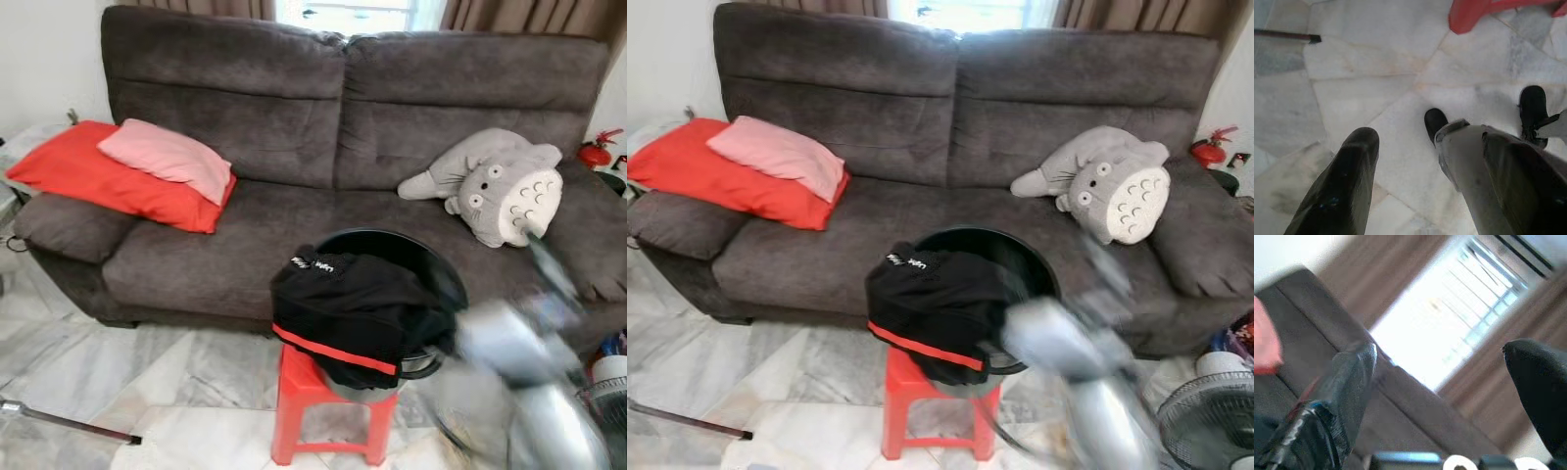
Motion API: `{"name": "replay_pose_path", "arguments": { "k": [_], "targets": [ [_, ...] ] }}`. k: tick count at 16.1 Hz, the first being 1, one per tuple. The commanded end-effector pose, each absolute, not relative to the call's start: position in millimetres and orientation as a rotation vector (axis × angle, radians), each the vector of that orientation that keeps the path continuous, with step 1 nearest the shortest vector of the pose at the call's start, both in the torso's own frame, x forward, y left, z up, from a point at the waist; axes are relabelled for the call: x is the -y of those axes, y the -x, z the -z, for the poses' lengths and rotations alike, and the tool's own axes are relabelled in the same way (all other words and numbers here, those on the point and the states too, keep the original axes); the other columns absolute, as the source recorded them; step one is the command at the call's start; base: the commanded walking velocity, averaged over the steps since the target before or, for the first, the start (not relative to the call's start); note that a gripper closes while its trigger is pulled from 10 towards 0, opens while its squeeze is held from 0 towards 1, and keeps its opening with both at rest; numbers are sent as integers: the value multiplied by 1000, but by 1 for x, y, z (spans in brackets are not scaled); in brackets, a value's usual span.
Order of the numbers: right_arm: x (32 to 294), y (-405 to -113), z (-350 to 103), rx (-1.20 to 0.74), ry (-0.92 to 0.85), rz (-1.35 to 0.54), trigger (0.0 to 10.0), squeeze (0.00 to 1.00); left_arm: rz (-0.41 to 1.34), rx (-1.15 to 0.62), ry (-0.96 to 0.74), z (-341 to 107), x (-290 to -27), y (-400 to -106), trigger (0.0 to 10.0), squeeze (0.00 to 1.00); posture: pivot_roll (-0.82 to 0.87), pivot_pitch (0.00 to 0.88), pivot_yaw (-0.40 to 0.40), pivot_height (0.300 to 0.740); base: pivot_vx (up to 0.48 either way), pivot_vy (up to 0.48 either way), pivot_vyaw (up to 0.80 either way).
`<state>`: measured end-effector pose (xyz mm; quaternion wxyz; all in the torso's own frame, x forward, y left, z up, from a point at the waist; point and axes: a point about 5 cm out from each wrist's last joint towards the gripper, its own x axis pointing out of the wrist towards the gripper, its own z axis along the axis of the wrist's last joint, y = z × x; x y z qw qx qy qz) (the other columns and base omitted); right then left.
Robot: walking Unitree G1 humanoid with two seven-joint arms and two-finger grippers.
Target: Hang hanger
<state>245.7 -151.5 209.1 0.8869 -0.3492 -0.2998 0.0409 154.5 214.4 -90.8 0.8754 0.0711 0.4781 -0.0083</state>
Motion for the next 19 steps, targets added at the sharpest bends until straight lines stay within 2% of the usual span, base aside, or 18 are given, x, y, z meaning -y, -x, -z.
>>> {"name": "replay_pose_path", "arguments": {
  "k": [1,3,4,6,7,8,9,11,13,16,19],
  "targets": [
    [149,-250,-203,544,664,-88,10000,0,12,-1014,-143,93,-215,-150,10000,0,-103,24,-29,740,0,0,0],
    [139,-251,-195,471,722,-142,10000,0,11,-1018,-139,93,-214,-149,10000,0,-106,18,-34,740,0,0,0],
    [144,-249,-186,394,690,-104,10000,0,5,-1020,-132,94,-214,-147,10000,0,-105,15,-35,740,0,0,0],
    [174,-244,-158,172,430,103,10000,0,-3,-1022,-124,95,-214,-146,10000,0,-109,13,-37,740,0,0,0],
    [209,-238,-136,18,189,327,10000,0,-5,-1025,-122,95,-213,-144,10000,0,-99,11,-32,740,0,0,0],
    [232,-235,-129,-39,-2,516,10000,0,-6,-1027,-122,95,-213,-144,10000,0,-103,12,-28,740,0,0,0],
    [243,-235,-131,-29,-135,626,10000,0,-6,-1029,-124,96,-213,-144,10000,0,-110,9,-26,740,0,0,0],
    [246,-239,-141,23,-116,627,10000,0,-3,-1032,-129,96,-213,-143,10000,0,-108,5,-22,740,0,0,0],
    [227,-242,-147,46,-91,517,10000,0,-9,-1033,-128,95,-215,-144,10000,0,-101,2,-18,740,0,126,0],
    [219,-243,-147,20,-170,502,10000,0,-15,-1036,-134,94,-221,-143,10000,0,-99,9,-14,740,0,447,0],
    [217,-248,-154,54,-126,446,10000,0,-23,-1045,-139,94,-229,-139,10000,0,-95,18,-18,740,0,480,0]
  ]
}}
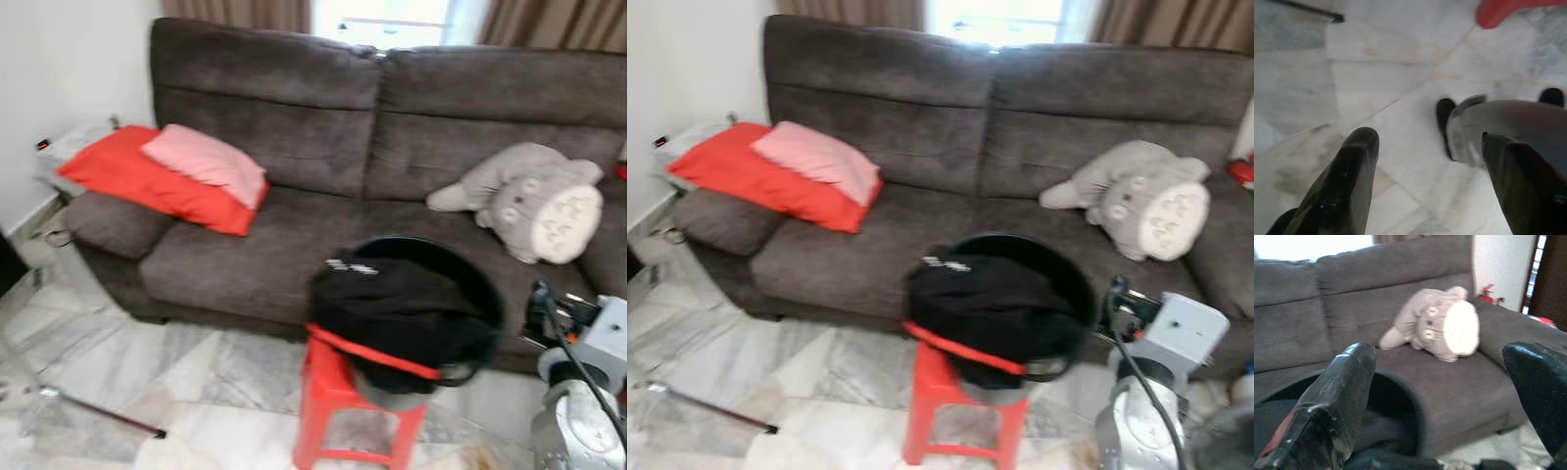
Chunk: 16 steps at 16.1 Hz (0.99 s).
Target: Hang hanger
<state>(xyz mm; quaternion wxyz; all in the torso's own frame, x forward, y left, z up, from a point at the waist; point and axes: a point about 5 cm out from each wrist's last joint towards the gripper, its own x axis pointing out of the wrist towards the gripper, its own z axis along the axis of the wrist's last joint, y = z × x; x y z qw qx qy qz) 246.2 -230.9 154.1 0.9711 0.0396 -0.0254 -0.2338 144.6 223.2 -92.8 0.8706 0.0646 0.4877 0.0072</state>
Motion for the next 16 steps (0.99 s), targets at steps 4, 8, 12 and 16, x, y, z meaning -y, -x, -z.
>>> {"name": "replay_pose_path", "arguments": {
  "k": [4,8,12,16],
  "targets": [
    [218,-251,-153,42,-134,456,10000,0,-20,-1050,-146,94,-232,-136,10000,0,-89,28,-14,740,0,341,0],
    [211,-253,-157,54,-33,387,10000,0,-13,-1027,-131,94,-219,-143,10000,0,-91,36,-14,740,0,0,0],
    [198,-249,-156,40,481,216,10000,0,-8,-1020,-123,94,-216,-146,10000,0,-102,39,-15,740,0,0,0],
    [193,-246,-101,-176,812,-30,10000,0,-10,-1024,-122,93,-221,-146,10000,0,-106,43,-22,740,0,0,0]
  ]
}}
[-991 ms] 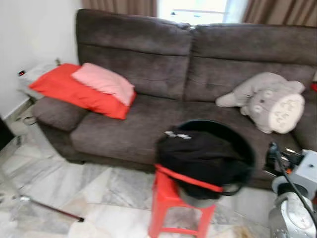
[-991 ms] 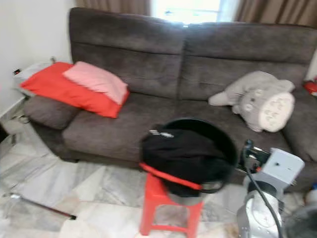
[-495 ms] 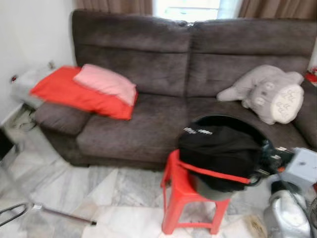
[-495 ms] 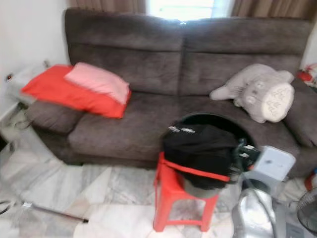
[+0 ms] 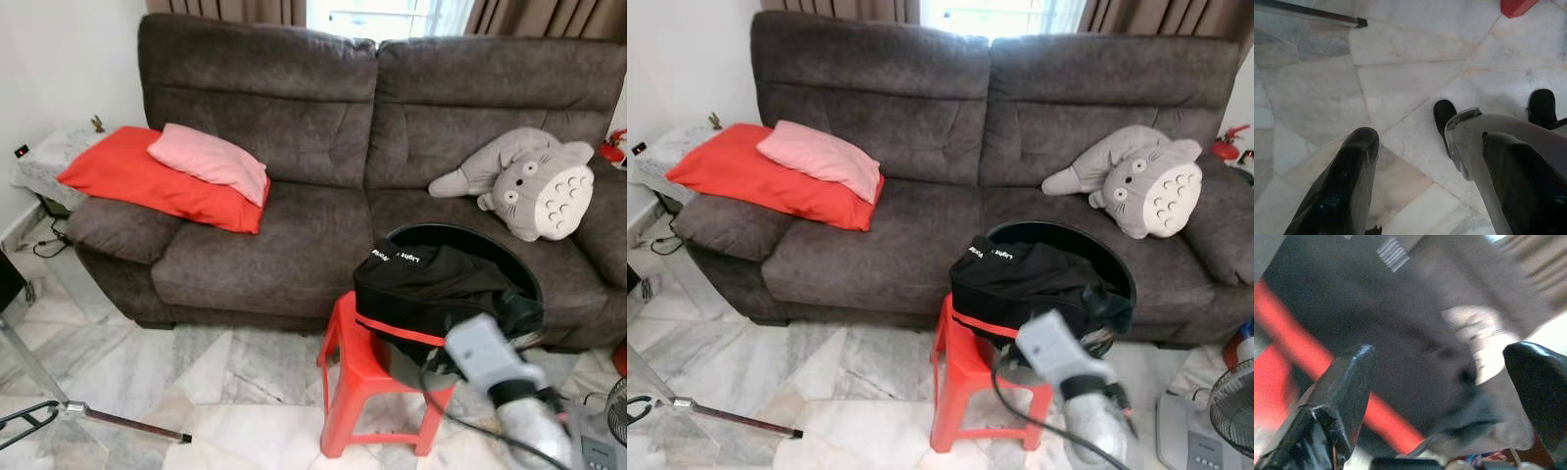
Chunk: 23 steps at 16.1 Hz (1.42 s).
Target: Hang hanger
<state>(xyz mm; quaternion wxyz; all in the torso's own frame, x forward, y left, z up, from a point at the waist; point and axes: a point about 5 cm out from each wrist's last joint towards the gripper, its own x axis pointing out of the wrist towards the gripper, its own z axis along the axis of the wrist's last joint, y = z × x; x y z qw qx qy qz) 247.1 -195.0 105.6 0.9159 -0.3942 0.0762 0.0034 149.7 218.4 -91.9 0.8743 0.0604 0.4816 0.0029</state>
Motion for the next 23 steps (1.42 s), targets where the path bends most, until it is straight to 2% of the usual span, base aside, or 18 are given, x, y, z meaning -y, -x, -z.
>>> {"name": "replay_pose_path", "arguments": {
  "k": [1,2,3,4,6,7,13,20,23],
  "targets": [
    [192,-245,-88,-223,820,-87,10000,0,-10,-1024,-121,93,-221,-146,10000,0,-107,45,-23,740,0,0,0],
    [193,-243,-73,-250,909,-140,10000,0,-11,-1025,-118,93,-222,-145,10000,0,-102,46,-24,740,0,0,0],
    [193,-243,-67,-262,914,-153,10000,0,-11,-1026,-118,93,-222,-145,10000,0,-102,46,-24,740,0,0,0],
    [194,-246,-59,-279,921,-174,10000,1000,-13,-1026,-116,93,-222,-144,10000,0,-101,48,-23,740,0,0,0],
    [194,-251,-60,-271,936,-174,10000,1000,-13,-1027,-114,94,-221,-144,10000,0,-100,49,-23,740,0,0,0],
    [193,-255,-60,-266,951,-176,10000,8,-10,-1028,-114,94,-218,-144,10000,0,-102,49,-22,740,0,0,0],
    [185,-264,-44,-196,995,-246,10000,0,17,-996,-107,90,-196,-167,10000,0,-97,49,-18,740,0,0,0],
    [180,-279,-45,-25,1160,-224,10000,0,14,-991,-108,89,-199,-167,10000,0,-95,53,-13,740,0,0,0],
    [175,-279,-36,-45,1135,-261,10000,0,15,-980,-102,88,-196,-172,10000,0,-87,53,-14,740,0,0,0]
  ]
}}
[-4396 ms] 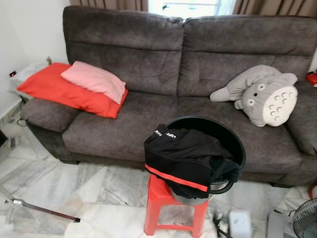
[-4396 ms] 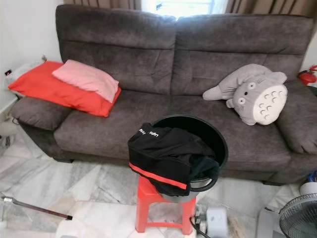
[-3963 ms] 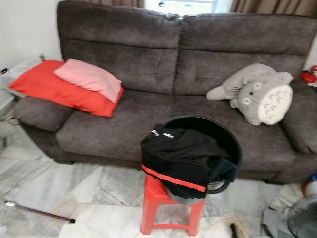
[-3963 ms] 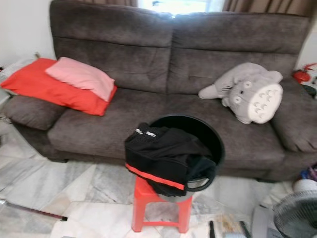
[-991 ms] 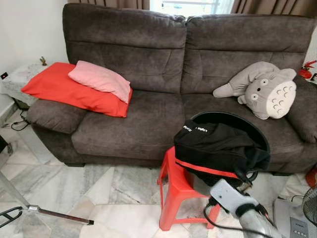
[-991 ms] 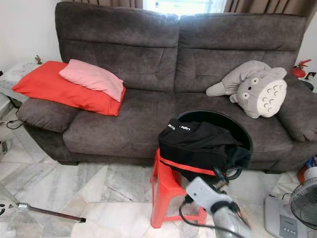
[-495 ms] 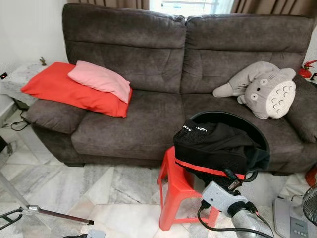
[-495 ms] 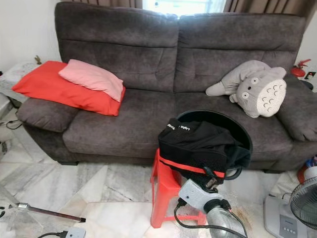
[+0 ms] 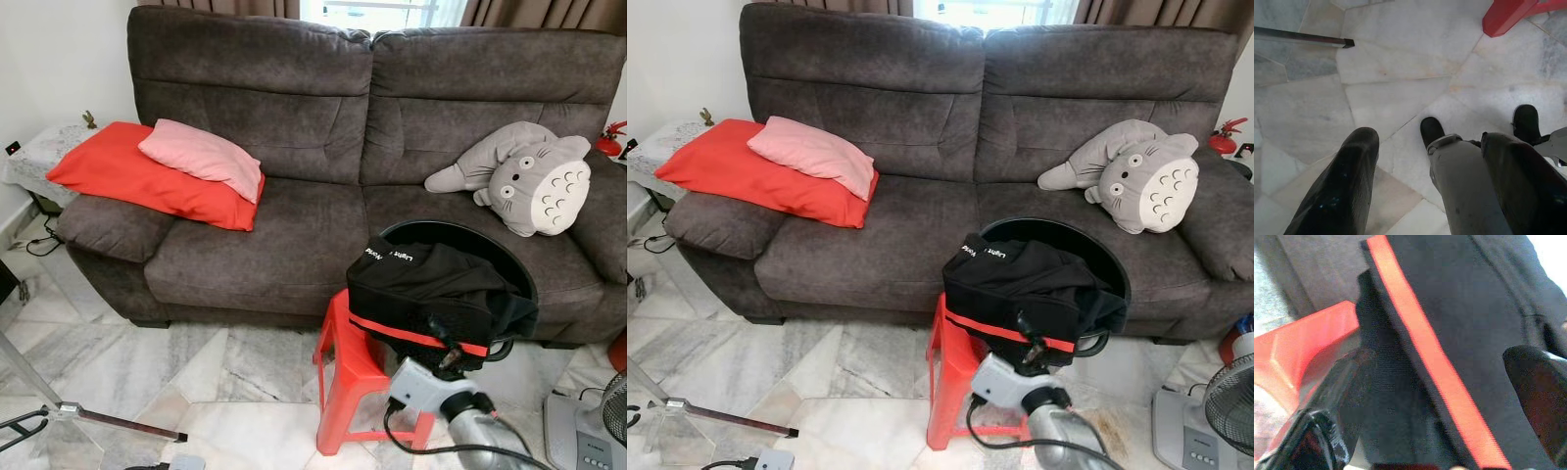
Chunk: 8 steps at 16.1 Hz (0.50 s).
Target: Hang hanger
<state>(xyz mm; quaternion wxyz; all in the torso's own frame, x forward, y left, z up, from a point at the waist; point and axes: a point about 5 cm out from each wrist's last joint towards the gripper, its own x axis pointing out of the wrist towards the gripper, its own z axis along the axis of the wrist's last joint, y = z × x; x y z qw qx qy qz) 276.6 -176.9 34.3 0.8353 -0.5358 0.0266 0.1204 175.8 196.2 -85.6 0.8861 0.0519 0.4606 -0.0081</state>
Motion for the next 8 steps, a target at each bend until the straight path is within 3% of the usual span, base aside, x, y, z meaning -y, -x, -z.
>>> {"name": "replay_pose_path", "arguments": {
  "k": [1,8],
  "targets": [
    [173,-278,-33,-41,1138,-270,10000,0,15,-979,-101,87,-193,-174,10000,0,-89,55,-13,740,0,0,0],
    [183,-282,-28,10,1255,-168,10000,0,14,-976,-101,88,-191,-173,10000,0,-83,59,-4,740,0,0,0]
  ]
}}
